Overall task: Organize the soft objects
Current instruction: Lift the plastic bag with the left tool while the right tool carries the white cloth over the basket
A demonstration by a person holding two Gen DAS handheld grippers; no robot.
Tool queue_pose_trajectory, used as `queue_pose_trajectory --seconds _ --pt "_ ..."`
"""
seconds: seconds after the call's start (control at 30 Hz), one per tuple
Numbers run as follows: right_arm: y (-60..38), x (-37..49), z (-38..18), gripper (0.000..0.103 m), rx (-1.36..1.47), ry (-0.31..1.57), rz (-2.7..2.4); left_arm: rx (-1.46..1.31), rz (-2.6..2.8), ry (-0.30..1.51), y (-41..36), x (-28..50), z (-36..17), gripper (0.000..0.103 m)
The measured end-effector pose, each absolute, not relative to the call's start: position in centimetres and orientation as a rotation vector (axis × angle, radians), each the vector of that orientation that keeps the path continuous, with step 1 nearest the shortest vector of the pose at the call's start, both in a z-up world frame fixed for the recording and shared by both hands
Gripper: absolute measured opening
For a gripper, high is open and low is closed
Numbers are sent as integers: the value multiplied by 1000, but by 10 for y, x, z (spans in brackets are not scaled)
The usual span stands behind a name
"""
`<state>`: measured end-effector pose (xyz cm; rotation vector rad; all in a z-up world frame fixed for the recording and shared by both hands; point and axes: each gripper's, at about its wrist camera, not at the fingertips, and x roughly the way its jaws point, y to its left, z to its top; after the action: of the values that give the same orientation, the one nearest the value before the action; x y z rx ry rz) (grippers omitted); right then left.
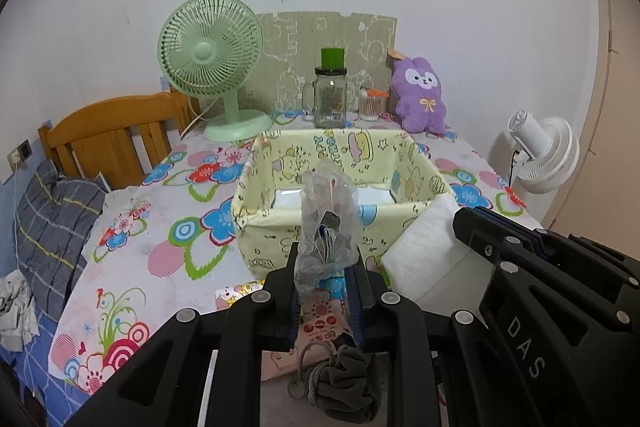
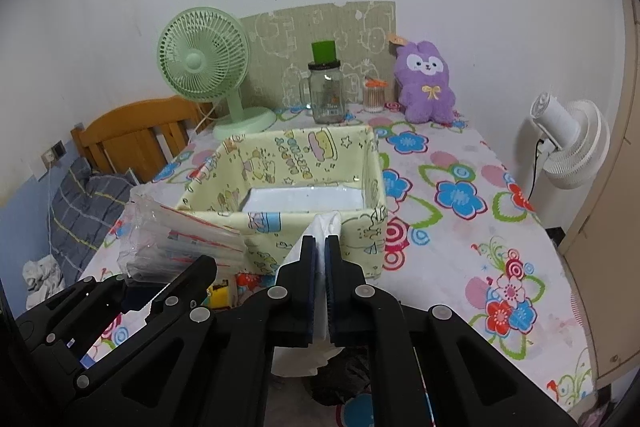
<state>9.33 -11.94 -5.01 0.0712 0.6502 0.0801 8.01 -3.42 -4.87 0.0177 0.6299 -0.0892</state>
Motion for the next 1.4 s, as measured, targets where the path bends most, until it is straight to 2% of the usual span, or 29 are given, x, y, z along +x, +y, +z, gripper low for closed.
queue_pose_trajectory --seconds 0.73,1.4 --pt "-116 77 20 7 45 526 72 30 -84 508 -34 65 17 18" --pt "-115 111 26 7 49 518 68 25 -82 499 -31 100 23 18"
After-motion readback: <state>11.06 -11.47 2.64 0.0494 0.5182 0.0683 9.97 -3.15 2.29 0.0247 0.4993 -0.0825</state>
